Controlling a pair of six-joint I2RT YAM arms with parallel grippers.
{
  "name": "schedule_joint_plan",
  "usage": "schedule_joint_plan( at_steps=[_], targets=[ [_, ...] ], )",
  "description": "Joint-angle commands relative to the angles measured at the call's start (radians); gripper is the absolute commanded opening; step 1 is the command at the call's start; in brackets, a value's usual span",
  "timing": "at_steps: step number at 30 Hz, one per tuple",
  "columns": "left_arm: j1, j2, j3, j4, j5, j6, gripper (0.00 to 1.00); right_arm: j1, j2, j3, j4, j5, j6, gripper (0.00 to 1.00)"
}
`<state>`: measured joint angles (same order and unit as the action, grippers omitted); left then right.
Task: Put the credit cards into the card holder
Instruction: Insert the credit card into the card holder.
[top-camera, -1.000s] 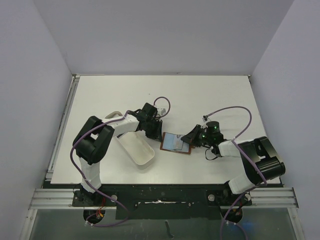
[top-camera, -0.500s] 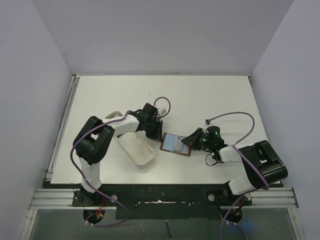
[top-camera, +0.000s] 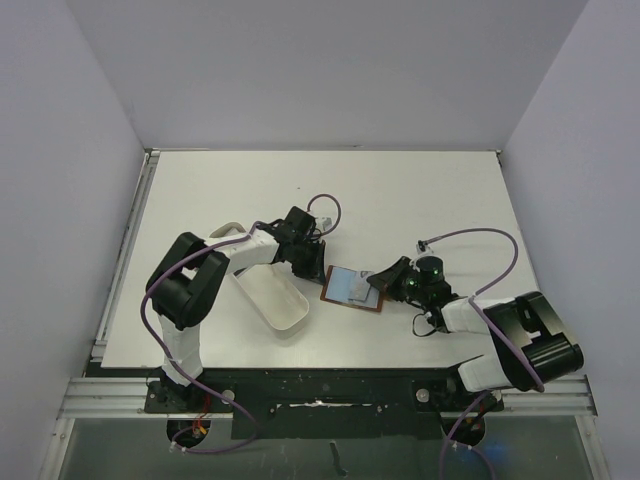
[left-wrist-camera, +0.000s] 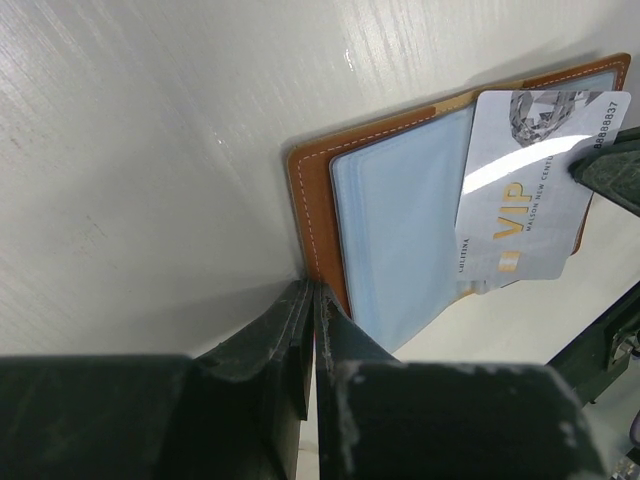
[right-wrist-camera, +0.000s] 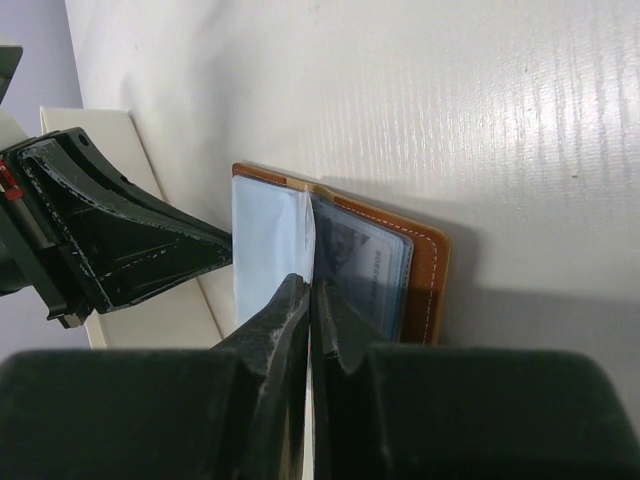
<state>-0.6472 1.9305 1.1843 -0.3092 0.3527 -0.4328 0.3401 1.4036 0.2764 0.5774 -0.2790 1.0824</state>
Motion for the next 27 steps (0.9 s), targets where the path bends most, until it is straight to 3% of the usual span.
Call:
schedule_joint_plan(
  at_steps=[1, 16, 27],
  targets=[
    [-0.008, 0.0, -0.01, 0.009, -0.004, 0.002, 0.04, 0.02, -0.002, 0.0, 0.042, 0.03, -0.03, 0.0],
    [-0.009, 0.006, 0.002, 0.007, -0.001, -0.003, 0.03, 0.054, 0.04, -0.021, 0.123, 0.004, -0.016, 0.0],
    [-0.008, 0.001, -0.002, 0.006, -0.001, -0.004, 0.03, 0.051, 0.044, 0.028, -0.016, -0.01, -0.048, 0.14]
  ],
)
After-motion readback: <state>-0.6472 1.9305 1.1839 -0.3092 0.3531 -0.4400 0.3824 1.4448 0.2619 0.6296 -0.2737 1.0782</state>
